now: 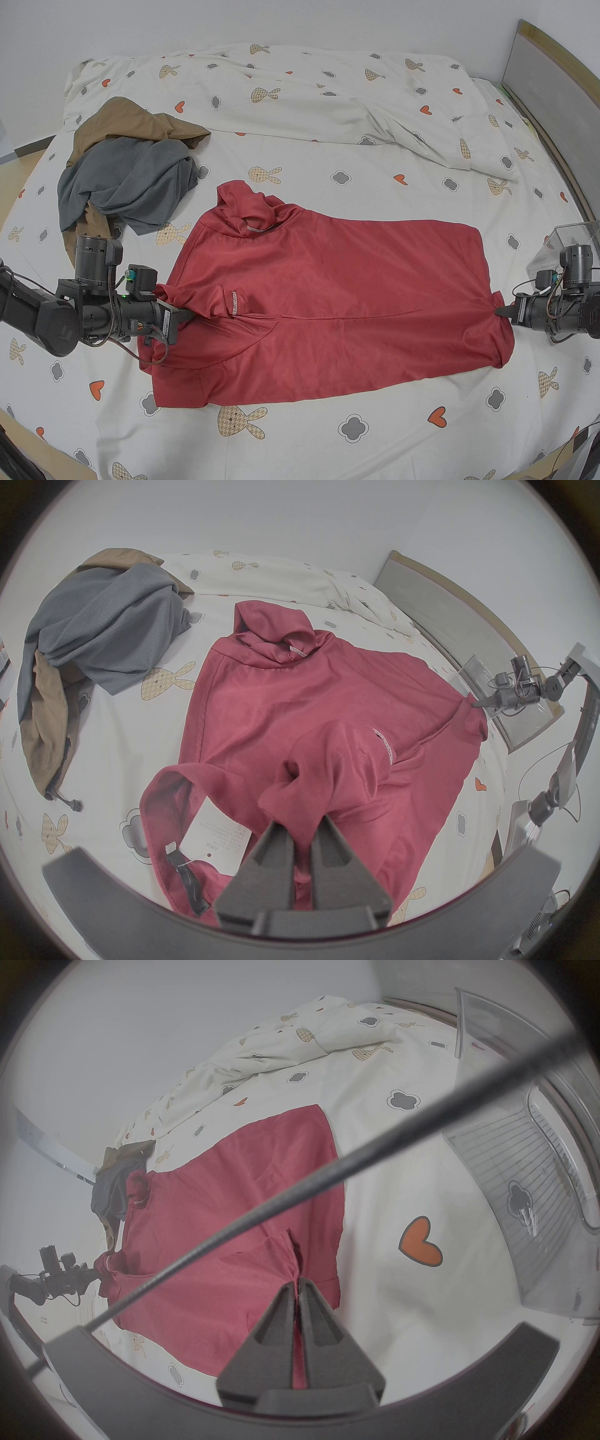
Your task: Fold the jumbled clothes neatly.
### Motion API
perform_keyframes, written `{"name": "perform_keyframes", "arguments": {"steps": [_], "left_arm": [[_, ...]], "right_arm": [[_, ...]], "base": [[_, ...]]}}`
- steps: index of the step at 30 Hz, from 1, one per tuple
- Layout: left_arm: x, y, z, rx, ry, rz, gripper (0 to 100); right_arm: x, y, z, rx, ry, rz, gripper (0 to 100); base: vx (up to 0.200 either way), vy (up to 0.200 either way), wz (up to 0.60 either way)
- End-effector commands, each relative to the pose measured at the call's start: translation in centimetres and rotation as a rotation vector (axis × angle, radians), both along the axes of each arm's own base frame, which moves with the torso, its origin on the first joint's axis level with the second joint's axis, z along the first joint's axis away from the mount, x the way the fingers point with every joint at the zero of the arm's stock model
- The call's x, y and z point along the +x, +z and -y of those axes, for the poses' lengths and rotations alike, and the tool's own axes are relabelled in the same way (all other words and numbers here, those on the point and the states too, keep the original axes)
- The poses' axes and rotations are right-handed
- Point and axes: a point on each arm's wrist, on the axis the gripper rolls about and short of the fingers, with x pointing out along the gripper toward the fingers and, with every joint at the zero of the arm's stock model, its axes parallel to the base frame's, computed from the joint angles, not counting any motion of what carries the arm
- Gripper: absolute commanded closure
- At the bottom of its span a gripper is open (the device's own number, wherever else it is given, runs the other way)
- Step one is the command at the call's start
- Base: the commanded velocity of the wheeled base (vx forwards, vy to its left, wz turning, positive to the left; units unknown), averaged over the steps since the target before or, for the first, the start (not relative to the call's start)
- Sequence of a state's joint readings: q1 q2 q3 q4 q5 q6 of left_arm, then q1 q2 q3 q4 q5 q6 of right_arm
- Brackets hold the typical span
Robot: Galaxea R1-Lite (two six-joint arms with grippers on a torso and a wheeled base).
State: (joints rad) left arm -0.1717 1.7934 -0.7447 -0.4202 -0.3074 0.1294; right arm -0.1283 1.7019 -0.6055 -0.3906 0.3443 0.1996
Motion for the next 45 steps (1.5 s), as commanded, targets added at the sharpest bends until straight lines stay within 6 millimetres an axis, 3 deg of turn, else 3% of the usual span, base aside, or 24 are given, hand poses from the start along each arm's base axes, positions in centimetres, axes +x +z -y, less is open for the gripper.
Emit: {"name": "perform_keyframes", "arguments": {"steps": [1, 5, 11, 16, 17, 32, 40, 45], "left_arm": [[0.0, -0.1, 0.0, 0.002, 0.000, -0.004, 100], [-0.1, -0.1, 0.0, 0.004, -0.002, -0.003, 100], [-0.2, -0.1, 0.0, 0.004, -0.003, -0.003, 100], [-0.2, -0.1, 0.0, 0.004, -0.003, -0.003, 100], [-0.2, -0.1, 0.0, 0.004, -0.003, -0.003, 100], [-0.3, -0.2, 0.0, 0.005, -0.006, -0.009, 100], [-0.3, -0.4, 0.0, 0.008, -0.007, -0.012, 100], [-0.4, -0.3, 0.0, 0.008, -0.007, -0.010, 100]], "right_arm": [[-0.1, 0.1, -0.2, -0.005, 0.006, 0.003, 100], [-0.3, 0.8, -0.8, -0.015, 0.019, 0.030, 100], [-1.2, 3.0, -3.1, -0.025, 0.097, 0.114, 100], [-1.2, 2.4, -3.4, -0.067, 0.062, 0.087, 100], [-1.2, 2.4, -3.4, -0.067, 0.062, 0.087, 0], [1.6, 0.8, -3.4, -0.062, 0.060, 0.036, 0], [0.4, 2.3, -4.7, -0.063, 0.104, 0.089, 0], [0.2, 2.2, -5.2, -0.060, 0.123, 0.088, 0]], "base": [[0.000, 0.000, 0.00], [0.000, 0.000, 0.00], [0.000, 0.000, 0.00], [0.000, 0.000, 0.00], [0.000, 0.000, 0.00], [0.000, 0.000, 0.00], [0.000, 0.000, 0.00], [0.000, 0.000, 0.00]]}}
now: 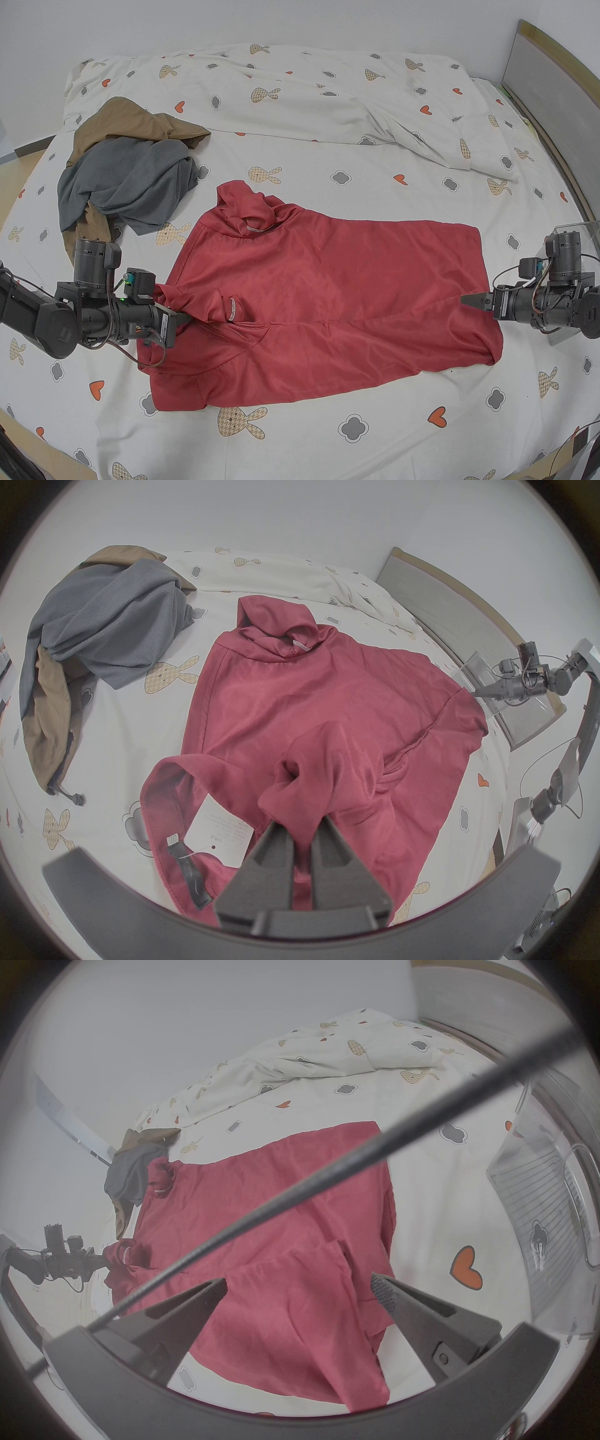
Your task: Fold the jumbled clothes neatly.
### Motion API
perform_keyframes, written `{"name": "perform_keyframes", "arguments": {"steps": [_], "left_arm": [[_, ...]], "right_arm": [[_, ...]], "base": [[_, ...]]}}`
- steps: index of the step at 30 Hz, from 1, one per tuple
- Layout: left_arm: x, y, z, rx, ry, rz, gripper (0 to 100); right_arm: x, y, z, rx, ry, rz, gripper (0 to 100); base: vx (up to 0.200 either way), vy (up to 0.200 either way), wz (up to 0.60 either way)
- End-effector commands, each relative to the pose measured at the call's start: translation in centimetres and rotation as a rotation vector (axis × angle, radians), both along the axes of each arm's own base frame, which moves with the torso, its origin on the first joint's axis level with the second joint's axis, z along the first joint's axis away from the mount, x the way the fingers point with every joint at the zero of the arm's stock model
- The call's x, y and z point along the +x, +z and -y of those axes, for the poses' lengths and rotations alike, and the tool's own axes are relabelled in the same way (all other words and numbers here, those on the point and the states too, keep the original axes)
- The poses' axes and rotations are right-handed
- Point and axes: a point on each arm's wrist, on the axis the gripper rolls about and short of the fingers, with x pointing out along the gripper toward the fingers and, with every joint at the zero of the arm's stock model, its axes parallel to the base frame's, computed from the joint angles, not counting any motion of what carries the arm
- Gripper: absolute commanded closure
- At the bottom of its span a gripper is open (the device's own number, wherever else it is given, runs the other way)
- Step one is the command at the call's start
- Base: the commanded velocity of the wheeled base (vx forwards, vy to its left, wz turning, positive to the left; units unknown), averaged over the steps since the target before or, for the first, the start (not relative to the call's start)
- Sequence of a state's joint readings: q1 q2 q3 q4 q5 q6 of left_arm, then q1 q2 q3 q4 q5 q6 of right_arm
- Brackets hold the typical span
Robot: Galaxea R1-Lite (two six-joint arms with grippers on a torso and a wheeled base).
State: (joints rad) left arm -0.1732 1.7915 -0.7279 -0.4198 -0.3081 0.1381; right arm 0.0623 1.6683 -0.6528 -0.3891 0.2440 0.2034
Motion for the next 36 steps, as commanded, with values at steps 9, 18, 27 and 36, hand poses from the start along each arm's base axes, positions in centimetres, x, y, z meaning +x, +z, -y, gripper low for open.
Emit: {"name": "perform_keyframes", "arguments": {"steps": [9, 18, 27, 36], "left_arm": [[-0.1, 0.0, 0.0, 0.000, 0.000, 0.001, 100], [-0.1, 0.0, 0.0, 0.001, -0.001, -0.001, 100], [0.0, 0.0, 0.0, 0.001, -0.001, 0.002, 100], [-0.1, 0.1, 0.0, -0.001, 0.000, 0.004, 100]], "right_arm": [[0.0, -1.4, -0.9, -0.004, 0.034, -0.054, 0], [0.2, -1.6, -0.6, -0.004, 0.024, -0.062, 100], [-0.6, -0.7, 0.4, -0.004, -0.021, -0.029, 100], [-1.6, -1.7, 3.0, -0.009, -0.122, -0.073, 100]], "base": [[0.000, 0.000, 0.00], [0.000, 0.000, 0.00], [0.000, 0.000, 0.00], [0.000, 0.000, 0.00]]}}
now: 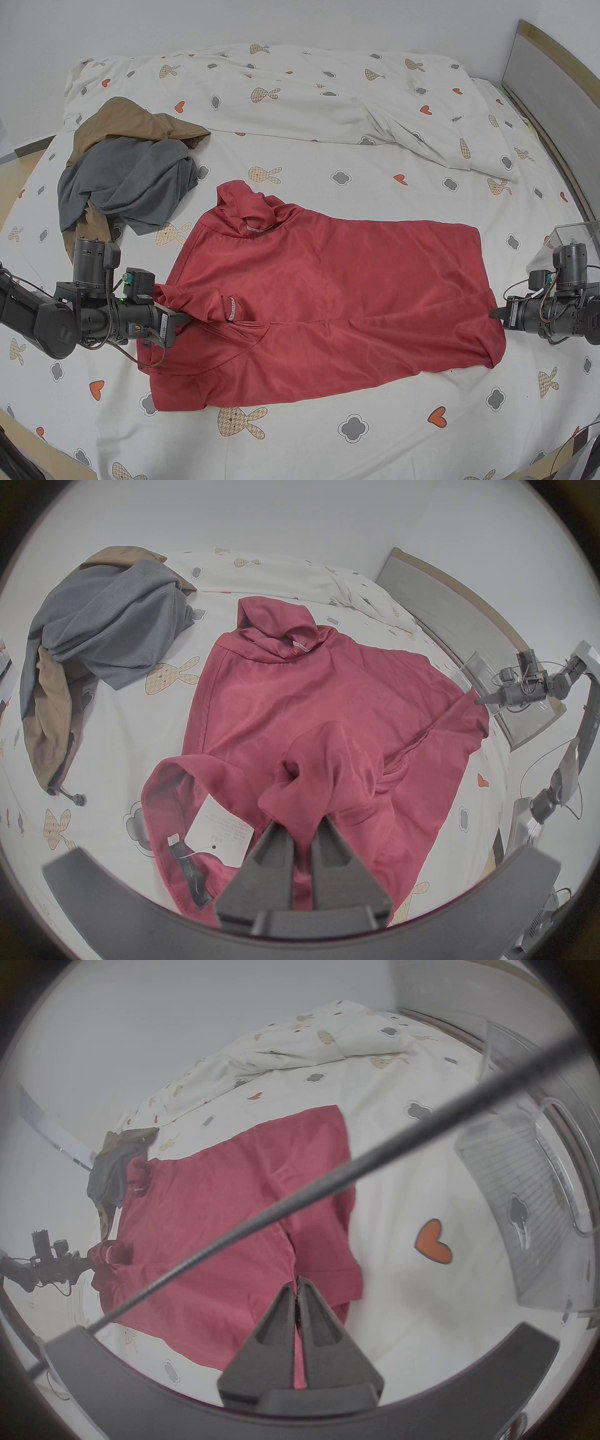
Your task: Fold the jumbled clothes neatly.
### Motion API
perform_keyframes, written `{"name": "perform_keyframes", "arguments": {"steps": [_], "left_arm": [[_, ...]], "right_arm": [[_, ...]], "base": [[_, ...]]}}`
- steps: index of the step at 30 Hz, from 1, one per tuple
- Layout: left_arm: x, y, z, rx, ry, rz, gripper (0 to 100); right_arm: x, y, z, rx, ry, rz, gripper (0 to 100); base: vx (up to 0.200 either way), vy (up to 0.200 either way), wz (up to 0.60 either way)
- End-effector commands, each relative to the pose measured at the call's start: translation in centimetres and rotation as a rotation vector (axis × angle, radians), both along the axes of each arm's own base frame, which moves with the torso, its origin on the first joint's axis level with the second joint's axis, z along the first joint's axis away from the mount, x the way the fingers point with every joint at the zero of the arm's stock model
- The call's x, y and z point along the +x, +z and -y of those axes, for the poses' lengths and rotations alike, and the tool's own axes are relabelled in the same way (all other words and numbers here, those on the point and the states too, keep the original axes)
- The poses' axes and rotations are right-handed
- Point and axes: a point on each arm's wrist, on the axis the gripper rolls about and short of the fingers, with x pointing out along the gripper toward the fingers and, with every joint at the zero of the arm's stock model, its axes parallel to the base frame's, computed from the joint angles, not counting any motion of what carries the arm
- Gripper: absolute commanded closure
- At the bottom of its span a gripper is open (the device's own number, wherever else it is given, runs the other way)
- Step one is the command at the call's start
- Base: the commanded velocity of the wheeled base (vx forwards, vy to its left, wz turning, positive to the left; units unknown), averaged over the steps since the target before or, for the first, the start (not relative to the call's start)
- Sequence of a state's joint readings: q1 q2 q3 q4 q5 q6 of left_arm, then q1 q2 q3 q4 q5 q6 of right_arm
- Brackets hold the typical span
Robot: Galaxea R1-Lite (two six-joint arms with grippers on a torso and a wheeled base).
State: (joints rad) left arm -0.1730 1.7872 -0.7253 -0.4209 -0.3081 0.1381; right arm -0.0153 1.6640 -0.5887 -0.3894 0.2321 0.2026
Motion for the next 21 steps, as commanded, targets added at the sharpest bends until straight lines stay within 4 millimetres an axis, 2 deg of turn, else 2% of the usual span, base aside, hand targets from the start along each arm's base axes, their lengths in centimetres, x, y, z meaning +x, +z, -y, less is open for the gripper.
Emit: {"name": "perform_keyframes", "arguments": {"steps": [1, 5, 21], "left_arm": [[-0.01, 0.05, -0.04, 0.000, 0.001, 0.001, 100], [0.08, 0.03, -0.02, -0.002, 0.004, 0.000, 100], [0.91, -0.45, -0.12, 0.010, 0.026, 0.019, 100]], "right_arm": [[-0.81, -0.60, 1.43, 0.001, -0.054, -0.027, 100], [-1.00, -0.88, 2.10, 0.003, -0.081, -0.039, 100], [-0.17, -0.56, 2.02, 0.001, -0.075, -0.020, 100]], "base": [[0.000, 0.000, 0.00], [0.000, 0.000, 0.00], [0.000, 0.000, 0.00]]}}
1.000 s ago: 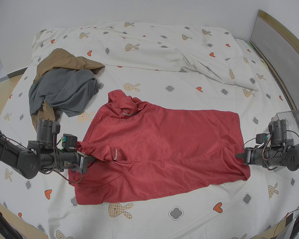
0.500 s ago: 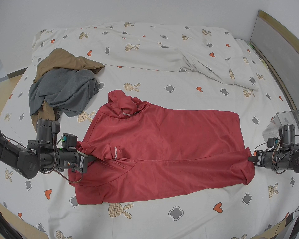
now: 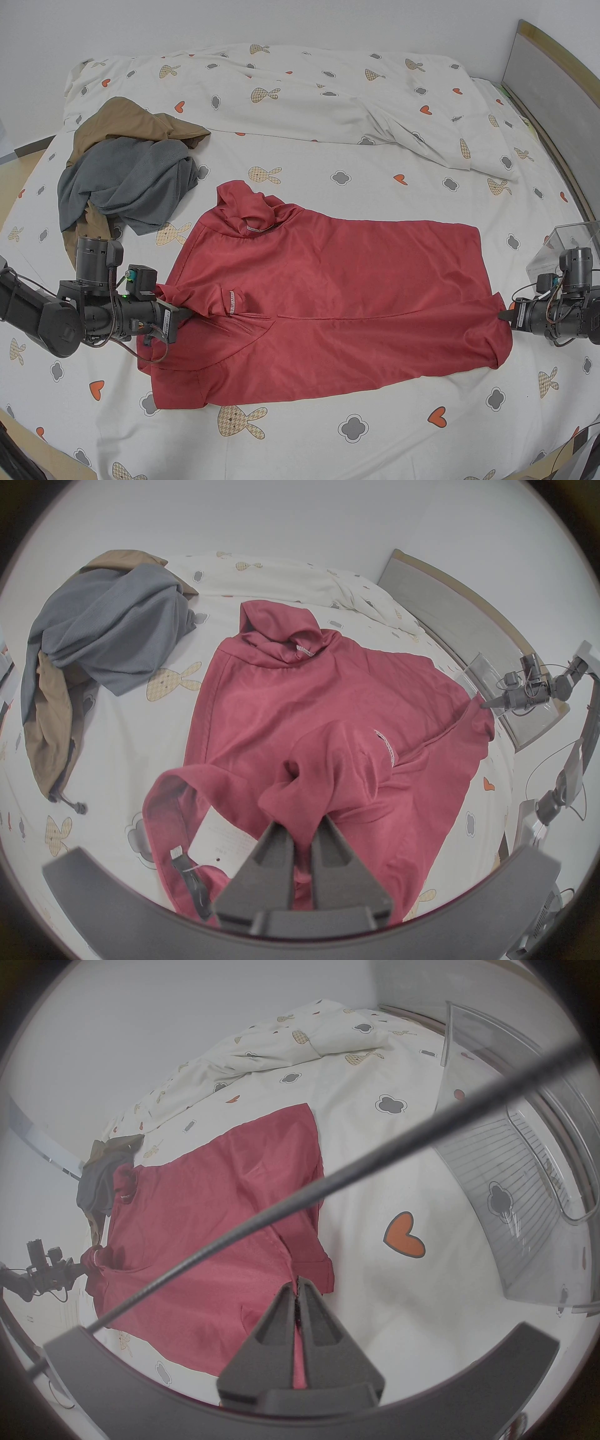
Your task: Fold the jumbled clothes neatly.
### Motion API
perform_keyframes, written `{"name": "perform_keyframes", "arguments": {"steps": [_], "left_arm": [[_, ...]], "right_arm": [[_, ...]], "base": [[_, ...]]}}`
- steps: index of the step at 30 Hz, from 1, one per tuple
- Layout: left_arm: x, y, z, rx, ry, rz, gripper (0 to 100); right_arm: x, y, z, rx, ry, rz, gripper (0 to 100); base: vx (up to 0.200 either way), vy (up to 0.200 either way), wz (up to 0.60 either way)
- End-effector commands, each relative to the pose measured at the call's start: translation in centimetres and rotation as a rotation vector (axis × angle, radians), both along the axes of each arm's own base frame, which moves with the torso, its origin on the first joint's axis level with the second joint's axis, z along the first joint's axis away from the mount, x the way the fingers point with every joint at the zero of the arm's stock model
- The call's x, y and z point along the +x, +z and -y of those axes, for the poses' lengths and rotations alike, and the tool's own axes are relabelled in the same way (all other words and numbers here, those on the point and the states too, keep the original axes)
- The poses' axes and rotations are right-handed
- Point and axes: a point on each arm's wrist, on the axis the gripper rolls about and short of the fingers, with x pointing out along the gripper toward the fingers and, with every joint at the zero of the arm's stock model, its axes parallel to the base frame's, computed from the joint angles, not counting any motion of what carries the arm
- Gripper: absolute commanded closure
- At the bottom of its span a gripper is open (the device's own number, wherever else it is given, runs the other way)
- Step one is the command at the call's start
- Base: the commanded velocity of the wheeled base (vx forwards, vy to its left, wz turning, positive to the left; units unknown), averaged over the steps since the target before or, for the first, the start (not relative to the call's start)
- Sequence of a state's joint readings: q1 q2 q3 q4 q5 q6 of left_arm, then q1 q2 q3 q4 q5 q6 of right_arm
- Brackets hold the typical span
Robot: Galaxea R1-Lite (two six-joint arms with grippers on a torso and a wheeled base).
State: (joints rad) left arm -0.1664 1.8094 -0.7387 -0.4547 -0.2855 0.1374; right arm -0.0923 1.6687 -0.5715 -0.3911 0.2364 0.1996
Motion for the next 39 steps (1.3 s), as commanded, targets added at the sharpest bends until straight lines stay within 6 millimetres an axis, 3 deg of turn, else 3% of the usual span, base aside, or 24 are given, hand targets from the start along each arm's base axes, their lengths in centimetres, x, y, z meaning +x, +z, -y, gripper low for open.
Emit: {"name": "perform_keyframes", "arguments": {"steps": [1, 8, 16, 21, 23, 25, 27, 28, 30, 36, 39], "left_arm": [[0.1, -0.4, 0.0, 0.000, -0.001, -0.004, 0], [-0.5, 0.7, -0.2, -0.011, 0.006, 0.033, 0], [-0.7, 2.7, -2.3, 0.022, 0.125, 0.111, 0], [-0.6, 3.4, -4.0, 0.067, 0.262, 0.163, 0], [-1.8, 4.2, -4.1, 0.058, 0.266, 0.176, 0], [-4.6, 4.2, -3.4, 0.040, 0.201, 0.144, 0], [-7.0, 3.5, -2.2, 0.010, 0.091, 0.085, 0], [-7.1, 3.4, -2.1, 0.008, 0.084, 0.082, 0], [-9.8, 1.5, -1.2, 0.005, -0.007, -0.020, 0], [-12.2, -1.6, -1.6, 0.051, 0.019, -0.151, 0], [-12.7, -2.1, -2.1, 0.044, 0.050, -0.174, 0]], "right_arm": [[0.1, -0.1, 0.0, 0.000, -0.001, -0.004, 0], [0.0, 0.3, -0.2, 0.000, 0.003, 0.011, 0], [-1.8, 2.1, -1.5, -0.002, 0.053, 0.081, 0], [-3.1, 0.6, -2.3, -0.003, 0.091, 0.019, 0], [-3.5, -0.2, -2.3, -0.002, 0.092, -0.015, 0], [-3.7, -1.3, -2.2, -0.002, 0.090, -0.063, 0], [-3.8, -1.4, -2.1, -0.001, 0.085, -0.068, 0], [-3.8, -1.4, -2.1, -0.001, 0.085, -0.068, 0], [-3.9, -1.1, -2.1, -0.002, 0.083, -0.057, 0], [-5.2, -0.5, -2.1, -0.011, 0.076, -0.025, 0], [-5.5, -0.8, -2.1, -0.011, 0.073, -0.039, 0]], "base": [[0.000, 0.000, 0.00], [0.000, 0.000, 0.00], [0.000, 0.000, 0.00], [0.000, 0.000, 0.00], [0.000, 0.000, 0.00], [0.000, 0.000, 0.00], [0.000, 0.000, 0.00], [0.000, 0.000, 0.00], [0.000, 0.000, 0.00], [0.000, 0.000, 0.00], [0.000, 0.000, 0.00]]}}
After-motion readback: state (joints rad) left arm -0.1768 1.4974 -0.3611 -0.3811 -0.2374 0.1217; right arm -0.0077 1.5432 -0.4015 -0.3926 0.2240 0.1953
